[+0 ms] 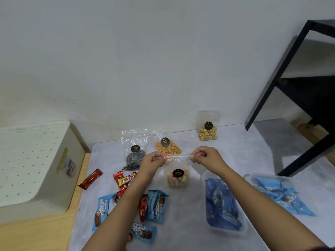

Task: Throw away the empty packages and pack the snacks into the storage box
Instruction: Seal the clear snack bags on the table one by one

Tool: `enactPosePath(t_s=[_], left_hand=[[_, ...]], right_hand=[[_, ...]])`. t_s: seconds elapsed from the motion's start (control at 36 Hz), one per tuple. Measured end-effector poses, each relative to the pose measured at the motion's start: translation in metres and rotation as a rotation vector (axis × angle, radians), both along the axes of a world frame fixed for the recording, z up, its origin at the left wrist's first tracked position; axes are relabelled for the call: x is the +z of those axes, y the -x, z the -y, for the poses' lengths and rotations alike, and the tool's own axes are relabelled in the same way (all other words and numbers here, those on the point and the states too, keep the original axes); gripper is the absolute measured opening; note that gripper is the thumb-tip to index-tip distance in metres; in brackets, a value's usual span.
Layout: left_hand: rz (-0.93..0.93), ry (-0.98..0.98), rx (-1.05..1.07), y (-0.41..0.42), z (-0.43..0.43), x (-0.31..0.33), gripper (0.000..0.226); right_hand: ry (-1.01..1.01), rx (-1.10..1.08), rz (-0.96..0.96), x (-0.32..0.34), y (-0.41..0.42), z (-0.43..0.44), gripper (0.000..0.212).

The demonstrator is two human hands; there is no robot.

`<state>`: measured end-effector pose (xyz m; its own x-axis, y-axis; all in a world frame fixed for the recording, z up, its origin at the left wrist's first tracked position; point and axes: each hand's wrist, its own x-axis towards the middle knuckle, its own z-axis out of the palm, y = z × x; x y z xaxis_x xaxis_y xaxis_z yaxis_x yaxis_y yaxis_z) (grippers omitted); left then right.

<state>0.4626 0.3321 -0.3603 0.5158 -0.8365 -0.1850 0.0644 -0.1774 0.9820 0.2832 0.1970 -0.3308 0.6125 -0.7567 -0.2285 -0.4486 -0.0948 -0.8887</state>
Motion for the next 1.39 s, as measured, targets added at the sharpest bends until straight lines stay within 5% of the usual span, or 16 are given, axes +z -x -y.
enactPosePath(t_s=[0.39,1.39], left_hand=[[0.273,-0.096,0.006,0.005,0.013,-0.003,0.009],[0.241,-0.065,-0.027,0.019,0.016,0.002,0.008]], right_hand=[[0.03,-0.031,-0.008,-0.006,-0.006,-0.003,0.018],[0.355,0.206,-0.275,0.008,-0.012,-0.013,0.013]])
